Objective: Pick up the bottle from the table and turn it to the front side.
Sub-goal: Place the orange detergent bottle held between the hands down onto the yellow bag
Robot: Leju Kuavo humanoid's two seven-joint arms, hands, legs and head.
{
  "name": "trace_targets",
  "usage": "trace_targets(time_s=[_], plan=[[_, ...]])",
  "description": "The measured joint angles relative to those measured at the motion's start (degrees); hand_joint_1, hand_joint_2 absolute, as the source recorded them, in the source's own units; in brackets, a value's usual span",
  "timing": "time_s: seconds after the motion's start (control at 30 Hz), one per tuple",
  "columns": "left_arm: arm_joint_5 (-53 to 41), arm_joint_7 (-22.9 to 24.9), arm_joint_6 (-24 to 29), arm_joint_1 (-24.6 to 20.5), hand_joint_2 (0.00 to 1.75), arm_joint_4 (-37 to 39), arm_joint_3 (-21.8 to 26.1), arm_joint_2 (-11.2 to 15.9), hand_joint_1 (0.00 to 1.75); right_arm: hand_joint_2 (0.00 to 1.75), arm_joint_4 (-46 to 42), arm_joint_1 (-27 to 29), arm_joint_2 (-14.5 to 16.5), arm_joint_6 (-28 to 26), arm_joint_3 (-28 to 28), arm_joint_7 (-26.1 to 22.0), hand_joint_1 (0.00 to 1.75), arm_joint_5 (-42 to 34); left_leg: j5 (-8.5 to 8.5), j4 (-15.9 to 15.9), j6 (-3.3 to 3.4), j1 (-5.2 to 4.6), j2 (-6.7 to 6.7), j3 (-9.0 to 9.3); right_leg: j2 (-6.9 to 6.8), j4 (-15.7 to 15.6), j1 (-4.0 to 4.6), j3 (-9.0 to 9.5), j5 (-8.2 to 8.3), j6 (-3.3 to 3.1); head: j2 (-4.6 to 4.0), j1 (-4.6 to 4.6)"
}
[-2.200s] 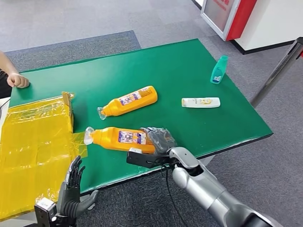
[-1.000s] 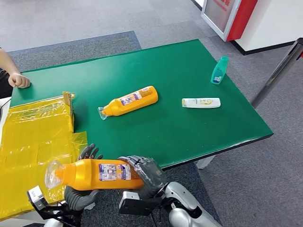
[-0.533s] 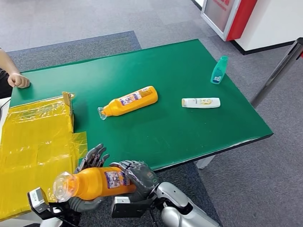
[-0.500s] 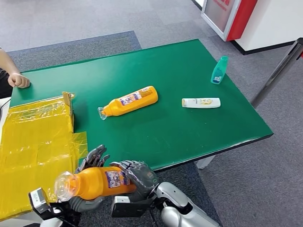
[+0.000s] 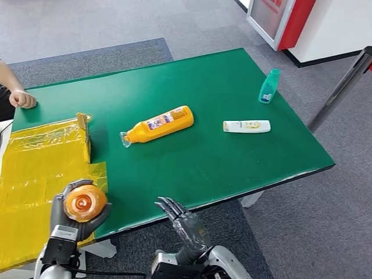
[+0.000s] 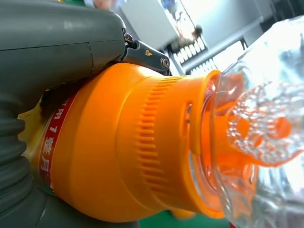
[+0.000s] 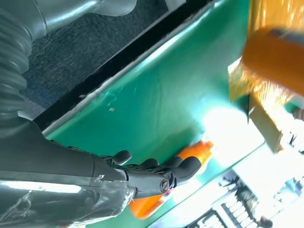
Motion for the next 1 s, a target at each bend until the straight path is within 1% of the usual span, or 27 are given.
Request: trace_targets(time_s=[0.07, 0.1, 0.17, 0.23, 0.3, 0.33, 0.4, 0.5, 0.57, 0.63, 0.73, 0.83, 1.0], plan=[[-2.0, 0.5, 2.8, 0.4, 1.75, -1.5, 1.7, 0.1, 1.75, 1.75, -2.2, 1.3, -0.8, -0.5, -0.5, 0.4, 0.00, 0.0, 0.01, 0.0, 0.00, 0.00, 0.00, 0.00, 0.00, 0.0, 0.00, 0.01, 0.00, 0.00, 0.00, 0.00], [-3.9, 0.8, 5.0, 0.6, 1.75, -2.1, 2.5, 0.1, 1.75, 1.75, -3.0, 1.7, -1.1, -0.8, -0.7, 0.6, 0.00, -0.1, 0.02, 0.0, 0.00, 0.00, 0.00, 0.00, 0.00, 0.0, 0.00, 0.01, 0.01, 0.00, 0.00, 0.01], [-9.9, 2.5, 11.3, 0.8, 1.75, -3.1, 3.8, 0.3, 1.75, 1.75, -4.5, 2.5, -1.7, -1.5, -0.9, 1.1, 0.00, -0.4, 0.02, 0.0, 0.00, 0.00, 0.00, 0.01, 0.00, 0.0, 0.00, 0.01, 0.01, 0.00, 0.00, 0.00], [-18.1, 6.0, 17.0, 0.8, 1.75, -4.2, 5.4, 1.3, 1.75, 1.75, -6.2, 3.5, -2.5, -1.9, -1.2, 1.6, 0.00, -1.0, 0.02, 0.0, -0.01, 0.00, 0.00, 0.01, 0.00, 0.0, 0.00, 0.01, 0.00, 0.00, 0.00, 0.01], [-27.2, 10.7, 19.7, 0.6, 1.75, -4.8, 7.4, 3.1, 1.75, 1.75, -7.7, 4.5, -3.3, -2.0, -1.4, 1.9, 0.00, -1.7, 0.02, 0.0, -0.02, 0.01, 0.00, 0.02, 0.01, 0.0, 0.02, -0.01, 0.00, -0.01, 0.00, 0.01], [-30.9, 12.8, 20.0, 0.4, 1.75, -4.9, 8.4, 4.2, 1.75, 1.75, -8.4, 4.8, -3.6, -2.0, -1.4, 2.0, 0.00, -2.1, 0.03, 0.0, -0.02, 0.02, 0.01, 0.03, 0.01, 0.0, 0.03, -0.02, 0.00, -0.01, 0.00, -0.01], [-36.6, 16.4, 19.2, -0.3, 1.75, -4.7, 10.1, 6.5, 1.75, 1.75, -9.2, 5.3, -4.1, -1.5, -1.5, 1.9, 0.00, -2.8, 0.04, 0.0, -0.02, 0.04, 0.01, 0.03, 0.01, 0.0, 0.06, -0.02, 0.00, -0.01, 0.00, -0.02], [-44.8, 20.9, 15.9, -2.3, 1.75, -2.2, 11.0, 10.2, 1.75, 1.75, -9.6, 5.5, -4.4, 0.0, -1.6, 1.3, 0.00, -4.4, 0.07, 0.0, -0.01, 0.05, 0.01, 0.03, 0.00, 0.0, 0.08, 0.00, 0.01, -0.02, 0.00, 0.00], [-48.4, 22.8, 13.8, -4.7, 1.75, 1.5, 11.0, 12.1, 1.75, 1.75, -9.5, 5.4, -4.5, 1.1, -1.6, 0.6, 0.00, -5.3, 0.10, 0.0, -0.02, 0.05, 0.01, 0.04, 0.00, 0.0, 0.07, 0.02, 0.04, -0.04, 0.00, -0.01], [-50.6, 24.3, 12.0, -7.9, 1.75, 6.3, 10.4, 13.3, 1.75, 1.75, -9.3, 5.0, -4.5, 2.1, -1.4, -0.2, 0.00, -6.0, 0.13, 0.0, 0.00, 0.04, 0.00, 0.04, -0.01, 0.0, 0.06, 0.04, 0.08, -0.04, 0.00, -0.01], [-52.5, 26.0, 11.1, -12.0, 1.75, 13.3, 9.0, 14.0, 1.75, 1.75, -8.9, 4.4, -4.5, 2.7, -1.0, -0.8, 0.00, -6.6, 0.17, 0.0, 0.00, 0.04, 0.00, 0.06, 0.00, 0.0, 0.06, 0.06, 0.13, -0.06, 0.00, -0.01], [-53.4, 27.0, 10.6, -14.8, 1.75, 18.3, 7.3, 14.1, 1.75, 1.75, -8.6, 4.0, -4.5, 3.3, -0.6, -1.0, 0.00, -6.9, 0.18, 0.0, -0.02, 0.04, 0.01, 0.07, 0.01, 0.0, 0.06, 0.03, 0.14, -0.08, 0.00, 0.00], [-54.4, 29.5, 10.0, -19.8, 1.75, 26.9, 3.7, 12.9, 1.75, 1.75, -7.1, 3.0, -4.5, 4.2, 0.3, -1.2, 0.00, -7.1, 0.18, 0.0, -0.03, 0.04, 0.00, 0.03, 0.01, 0.0, 0.06, -0.01, 0.14, -0.08, 0.00, -0.01]])
